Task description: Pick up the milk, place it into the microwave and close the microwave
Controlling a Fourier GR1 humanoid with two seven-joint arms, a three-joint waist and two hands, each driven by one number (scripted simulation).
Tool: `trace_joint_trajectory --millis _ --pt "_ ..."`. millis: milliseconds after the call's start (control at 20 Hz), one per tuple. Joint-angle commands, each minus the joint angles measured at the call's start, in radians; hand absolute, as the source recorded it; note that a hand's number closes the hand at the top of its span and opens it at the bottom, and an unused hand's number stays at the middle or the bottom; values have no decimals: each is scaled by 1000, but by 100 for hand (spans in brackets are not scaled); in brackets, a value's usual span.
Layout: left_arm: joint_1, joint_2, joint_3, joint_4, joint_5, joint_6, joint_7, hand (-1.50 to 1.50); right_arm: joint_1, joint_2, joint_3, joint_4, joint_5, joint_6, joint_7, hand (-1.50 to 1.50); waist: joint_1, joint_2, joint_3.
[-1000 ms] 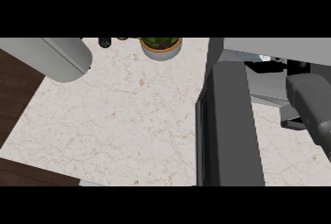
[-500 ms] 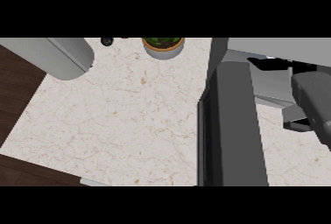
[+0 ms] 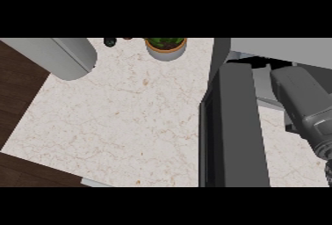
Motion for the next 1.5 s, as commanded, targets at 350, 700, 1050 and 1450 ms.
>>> trace_joint_trajectory --millis 350,700,1050,1450 --pt "-20 5 -25 22 -2 13 38 -150 -69 145 14 8 20 -137 89 -150 -22 -19 -3" --pt "-44 14 -25 46 -19 12 43 -150 -102 159 4 -14 23 -128 70 -150 -51 -26 -3" --pt "-23 -13 -68 78 -42 -13 39 -150 -96 155 -46 -35 -14 -181 58 -150 -82 -43 -5" --pt "-16 -51 -118 110 -115 -57 -5 -150 17 130 -49 -21 -13 -98 -35 -150 -123 -57 -6"
